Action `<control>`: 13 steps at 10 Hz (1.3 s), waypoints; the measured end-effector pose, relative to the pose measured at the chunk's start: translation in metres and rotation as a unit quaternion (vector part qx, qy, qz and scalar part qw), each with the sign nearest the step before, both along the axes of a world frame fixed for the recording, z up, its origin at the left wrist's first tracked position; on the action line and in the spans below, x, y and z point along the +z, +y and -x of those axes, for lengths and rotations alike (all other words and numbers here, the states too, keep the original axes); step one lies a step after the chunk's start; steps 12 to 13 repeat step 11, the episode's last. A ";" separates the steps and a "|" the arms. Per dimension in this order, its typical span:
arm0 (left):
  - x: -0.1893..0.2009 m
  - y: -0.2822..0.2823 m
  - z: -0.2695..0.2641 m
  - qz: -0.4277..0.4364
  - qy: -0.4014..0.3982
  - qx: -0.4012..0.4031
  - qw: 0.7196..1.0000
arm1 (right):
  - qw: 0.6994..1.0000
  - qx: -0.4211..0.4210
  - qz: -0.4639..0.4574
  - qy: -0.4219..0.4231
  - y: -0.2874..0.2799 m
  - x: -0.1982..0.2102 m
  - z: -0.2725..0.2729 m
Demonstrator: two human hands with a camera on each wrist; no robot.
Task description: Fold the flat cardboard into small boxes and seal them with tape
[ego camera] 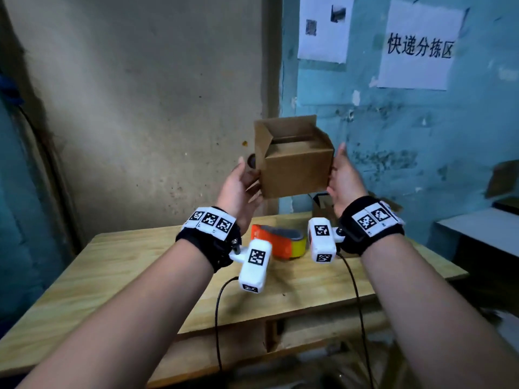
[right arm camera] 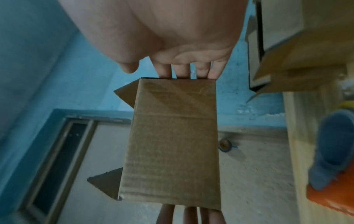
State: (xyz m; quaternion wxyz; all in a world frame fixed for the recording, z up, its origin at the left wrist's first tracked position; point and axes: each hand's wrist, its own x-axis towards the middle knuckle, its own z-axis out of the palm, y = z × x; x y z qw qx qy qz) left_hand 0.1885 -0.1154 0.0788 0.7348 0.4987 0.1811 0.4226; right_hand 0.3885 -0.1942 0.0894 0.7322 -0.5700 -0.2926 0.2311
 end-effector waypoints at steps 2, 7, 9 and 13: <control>-0.021 -0.033 -0.038 0.031 0.010 -0.080 0.996 | 0.999 -0.043 -0.023 -0.019 -0.069 -0.014 -0.022; -0.118 -0.097 -0.104 0.147 0.161 -0.152 0.964 | 0.980 -0.154 0.028 0.123 -0.137 -0.122 -0.061; -0.127 -0.106 -0.124 0.195 0.114 -0.162 0.961 | 0.974 -0.176 0.052 0.135 -0.135 -0.161 -0.096; -0.121 -0.110 -0.117 0.222 0.090 -0.176 0.955 | 0.971 -0.213 0.040 0.104 -0.139 -0.161 -0.094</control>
